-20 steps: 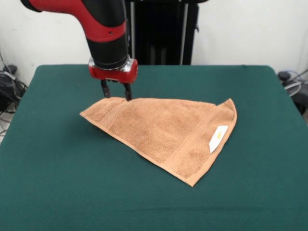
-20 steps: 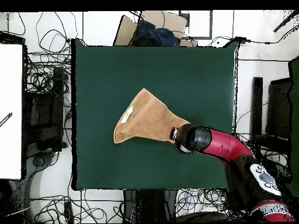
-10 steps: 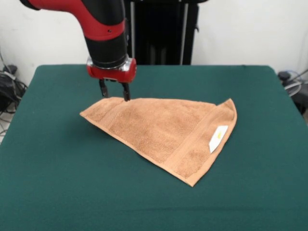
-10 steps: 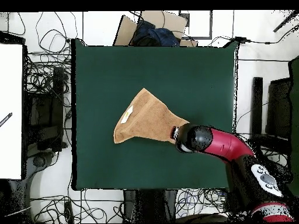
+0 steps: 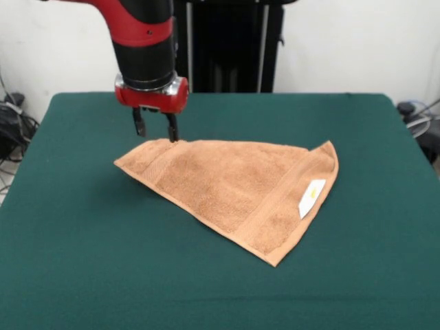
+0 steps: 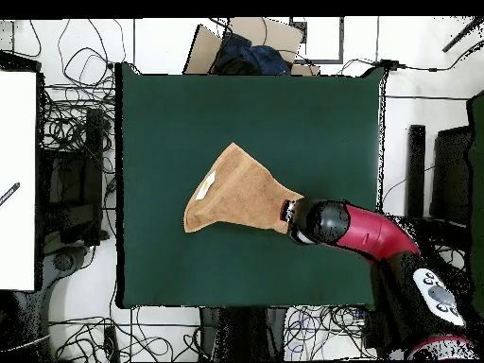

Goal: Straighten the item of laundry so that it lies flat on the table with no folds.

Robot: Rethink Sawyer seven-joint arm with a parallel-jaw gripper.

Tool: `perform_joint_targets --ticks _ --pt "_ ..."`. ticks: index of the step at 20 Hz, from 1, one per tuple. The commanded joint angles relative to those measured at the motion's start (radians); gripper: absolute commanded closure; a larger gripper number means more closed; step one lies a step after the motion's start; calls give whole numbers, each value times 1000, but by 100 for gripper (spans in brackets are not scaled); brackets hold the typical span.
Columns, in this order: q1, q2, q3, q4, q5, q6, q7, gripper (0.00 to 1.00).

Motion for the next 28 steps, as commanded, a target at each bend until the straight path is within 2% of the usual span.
perform_joint_targets --ticks 1,6,11,28 --pt "23 -29 59 -84 -71 -3 -45 0" --pt "17 46 58 -86 -84 -76 -21 0" --pt "21 90 62 -110 -84 -87 -21 0" --pt "50 84 59 -110 -98 -92 14 0"
